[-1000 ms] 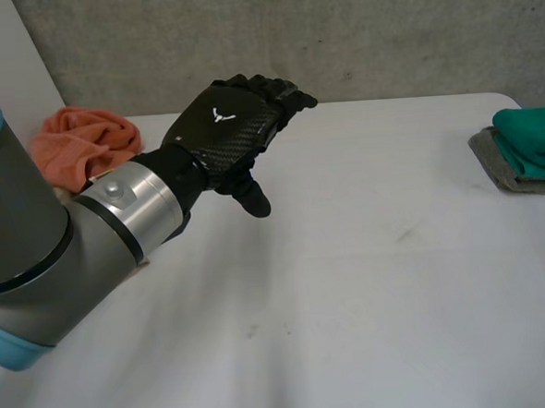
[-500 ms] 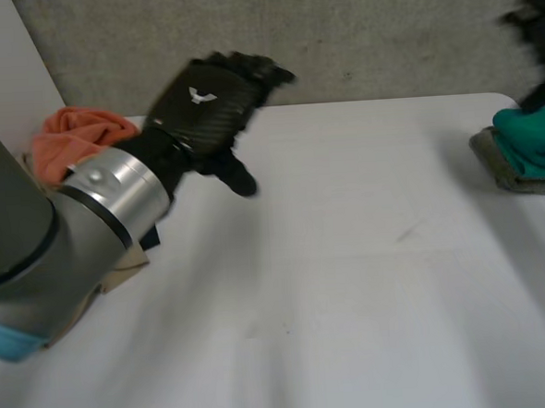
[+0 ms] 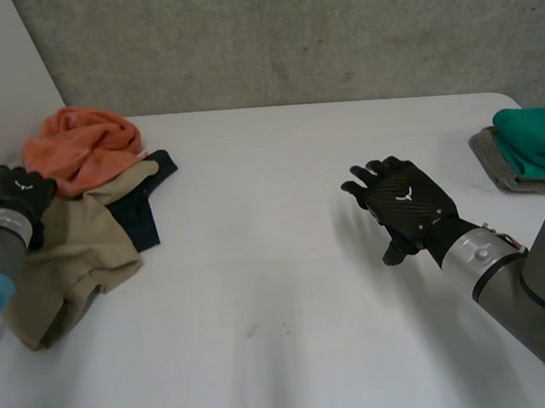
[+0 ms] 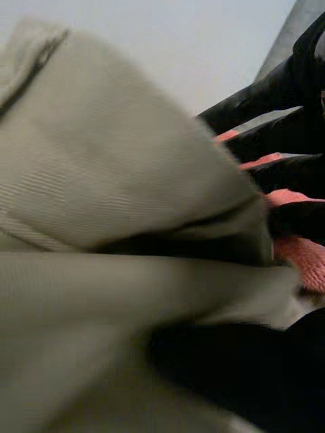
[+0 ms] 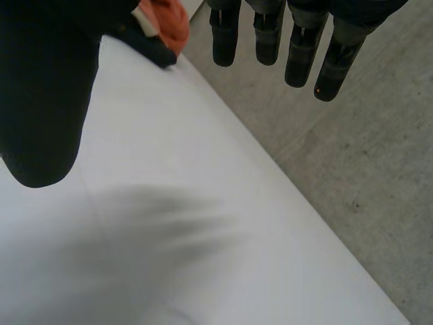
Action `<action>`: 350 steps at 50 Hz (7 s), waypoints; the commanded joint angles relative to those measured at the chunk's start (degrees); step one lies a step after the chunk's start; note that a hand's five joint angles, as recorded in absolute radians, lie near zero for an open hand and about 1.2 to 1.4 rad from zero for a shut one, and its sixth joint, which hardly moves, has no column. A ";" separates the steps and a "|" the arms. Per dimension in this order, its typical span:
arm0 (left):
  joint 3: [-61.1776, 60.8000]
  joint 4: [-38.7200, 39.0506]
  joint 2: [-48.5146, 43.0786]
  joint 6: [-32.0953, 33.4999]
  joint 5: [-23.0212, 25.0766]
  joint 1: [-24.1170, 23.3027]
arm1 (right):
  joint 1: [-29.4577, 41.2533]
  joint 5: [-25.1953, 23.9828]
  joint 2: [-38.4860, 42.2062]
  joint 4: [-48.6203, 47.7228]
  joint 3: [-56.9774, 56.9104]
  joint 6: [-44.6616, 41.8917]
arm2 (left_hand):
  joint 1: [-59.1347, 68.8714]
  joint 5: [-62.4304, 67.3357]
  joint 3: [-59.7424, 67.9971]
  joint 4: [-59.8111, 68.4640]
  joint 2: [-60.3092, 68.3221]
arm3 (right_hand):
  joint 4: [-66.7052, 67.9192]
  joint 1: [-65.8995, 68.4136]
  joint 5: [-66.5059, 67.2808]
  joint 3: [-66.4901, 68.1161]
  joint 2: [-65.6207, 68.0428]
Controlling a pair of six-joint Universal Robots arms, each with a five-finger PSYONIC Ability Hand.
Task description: Fold the laundry.
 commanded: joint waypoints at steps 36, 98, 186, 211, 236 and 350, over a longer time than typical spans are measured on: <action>7.40 8.08 0.05 -35.42 -0.25 -45.06 | -4.96 7.77 -1.80 0.96 -2.80 -0.26 | -10.39 -8.85 -9.31 -8.64 -9.32 | -3.34 -1.53 -3.86 -2.06 -2.41; -10.10 -1.68 14.64 -26.28 2.47 -22.12 | 22.90 22.09 20.27 25.39 -40.42 1.15 | -7.86 -6.33 -6.79 -6.11 -6.79 | 66.58 68.38 66.05 67.85 67.50; 62.77 10.34 -36.79 -3.96 -1.54 -12.29 | 0.49 16.47 -8.13 27.41 -9.57 -5.62 | 56.37 57.91 57.45 58.12 57.44 | 66.66 68.47 66.14 67.94 67.59; 16.64 17.93 -10.06 -8.97 4.76 -18.95 | 1.10 16.38 -8.65 27.15 -8.25 -5.62 | -11.73 -10.20 -10.66 -9.99 -10.66 | 66.66 68.47 66.14 67.94 67.59; -1.21 -8.18 2.95 -39.38 15.57 -30.99 | 3.12 16.38 -10.23 26.53 -9.48 -5.62 | -9.04 -7.51 -7.97 -7.29 -7.97 | 66.66 68.47 66.14 67.94 67.59; -7.72 -1.15 1.99 -13.36 23.13 -14.29 | 31.95 45.21 3.38 22.49 -6.76 13.27 | 39.04 40.58 40.12 40.79 40.11 | 21.22 23.03 20.69 22.50 22.15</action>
